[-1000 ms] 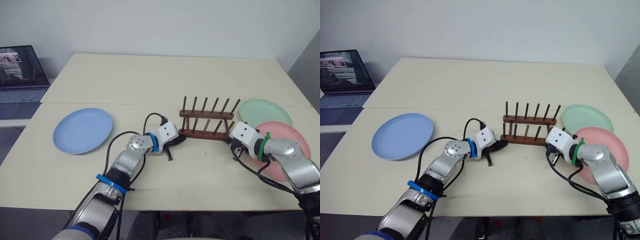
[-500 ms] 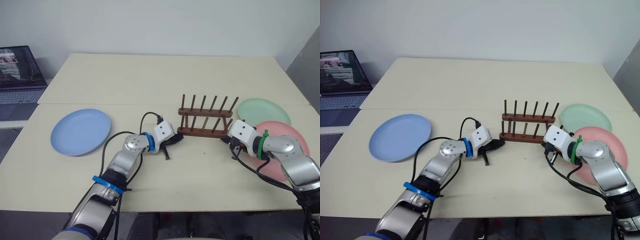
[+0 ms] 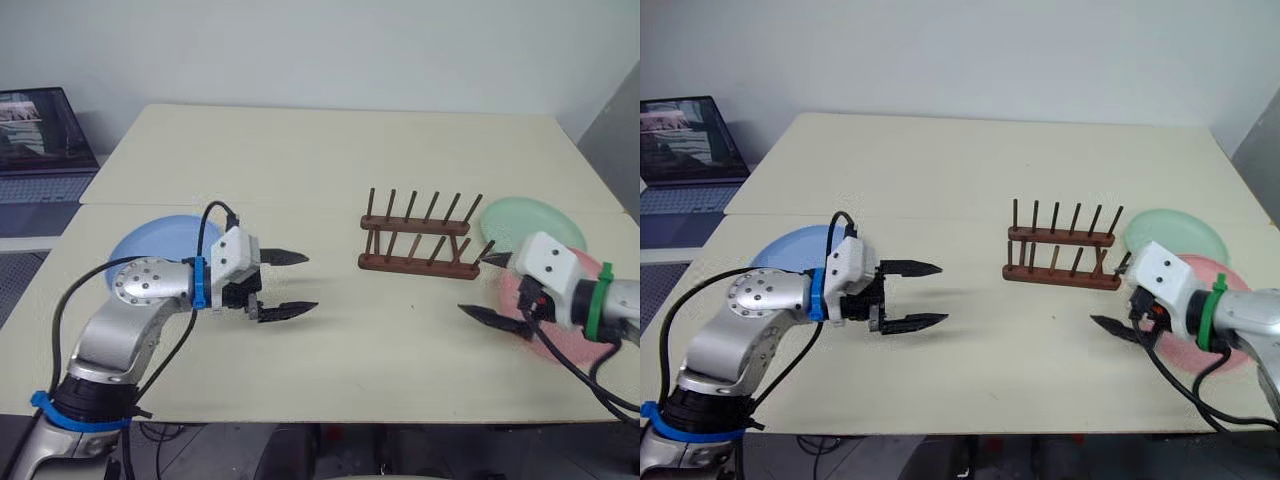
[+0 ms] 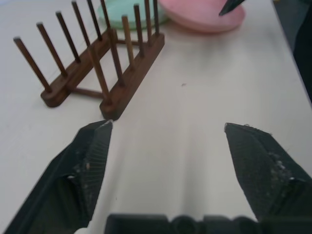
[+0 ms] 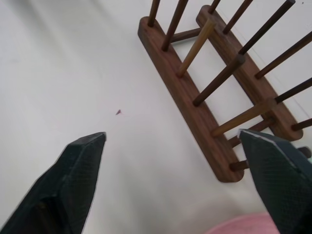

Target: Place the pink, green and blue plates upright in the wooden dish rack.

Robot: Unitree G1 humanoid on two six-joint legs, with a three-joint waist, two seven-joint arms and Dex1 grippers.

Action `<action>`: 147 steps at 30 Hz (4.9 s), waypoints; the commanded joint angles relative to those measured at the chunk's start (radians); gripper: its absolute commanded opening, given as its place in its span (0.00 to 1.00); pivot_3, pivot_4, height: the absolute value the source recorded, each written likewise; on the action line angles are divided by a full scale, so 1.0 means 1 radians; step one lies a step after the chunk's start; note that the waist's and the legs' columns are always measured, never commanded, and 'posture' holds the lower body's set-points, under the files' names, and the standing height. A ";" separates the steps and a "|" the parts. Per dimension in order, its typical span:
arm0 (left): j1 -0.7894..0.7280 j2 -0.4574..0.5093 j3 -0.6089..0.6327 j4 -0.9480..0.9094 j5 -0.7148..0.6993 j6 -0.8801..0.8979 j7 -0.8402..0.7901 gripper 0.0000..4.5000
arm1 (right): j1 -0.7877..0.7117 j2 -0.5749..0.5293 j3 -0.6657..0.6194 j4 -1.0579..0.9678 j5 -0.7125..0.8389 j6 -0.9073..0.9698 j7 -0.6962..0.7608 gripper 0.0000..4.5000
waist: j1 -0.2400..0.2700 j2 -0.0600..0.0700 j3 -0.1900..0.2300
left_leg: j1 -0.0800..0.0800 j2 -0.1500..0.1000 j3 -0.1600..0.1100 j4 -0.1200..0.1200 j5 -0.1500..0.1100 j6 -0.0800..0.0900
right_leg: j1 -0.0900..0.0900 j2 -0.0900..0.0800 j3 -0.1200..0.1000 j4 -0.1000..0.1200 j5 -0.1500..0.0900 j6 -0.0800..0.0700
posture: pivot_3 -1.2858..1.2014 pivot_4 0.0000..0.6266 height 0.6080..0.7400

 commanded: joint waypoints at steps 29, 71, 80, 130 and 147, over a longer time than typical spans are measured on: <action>-0.339 -0.047 -0.091 -0.065 -0.181 0.071 -0.157 1.00 | 0.187 0.350 0.199 0.010 -0.437 -0.025 -0.660 0.50 | -0.006 -0.001 0.000 | 0.001 0.003 0.001 0.000 0.000 0.000 | -0.001 0.008 0.001 0.003 0.000 0.001 | 0.52 0.24 1.00; -0.346 -0.074 0.016 -0.024 -0.249 0.099 -0.053 1.00 | -0.733 0.620 -0.537 0.266 0.937 0.541 -0.758 0.01 | -0.024 0.000 0.001 | 0.001 0.006 0.001 -0.001 0.003 0.000 | -0.002 0.011 0.003 0.004 0.003 -0.003 | 0.52 0.24 1.00; -0.346 -0.075 0.013 -0.029 -0.255 0.101 -0.056 1.00 | -0.602 0.527 -0.416 0.355 1.025 0.376 -0.792 0.01 | -0.027 0.000 0.001 | 0.001 0.006 0.002 -0.002 0.003 0.000 | -0.002 0.012 0.003 0.004 0.003 -0.003 | 0.52 0.24 1.00; -0.411 -0.133 -0.019 -0.063 -0.333 0.263 0.043 1.00 | -0.018 -0.199 -0.203 0.336 0.267 -0.272 -0.161 0.99 | -0.020 -0.001 0.003 | -0.001 0.007 0.002 -0.001 0.003 0.000 | -0.001 0.012 0.003 0.000 0.000 0.002 | 0.52 0.24 1.00; -0.436 -0.154 -0.076 -0.077 -0.240 0.215 0.061 1.00 | -0.325 -0.104 0.428 0.763 -0.396 -0.545 -0.166 0.99 | -0.020 0.000 0.004 | 0.000 0.007 0.003 -0.001 0.003 -0.001 | -0.002 0.012 0.004 0.001 0.003 -0.001 | 0.52 0.24 1.00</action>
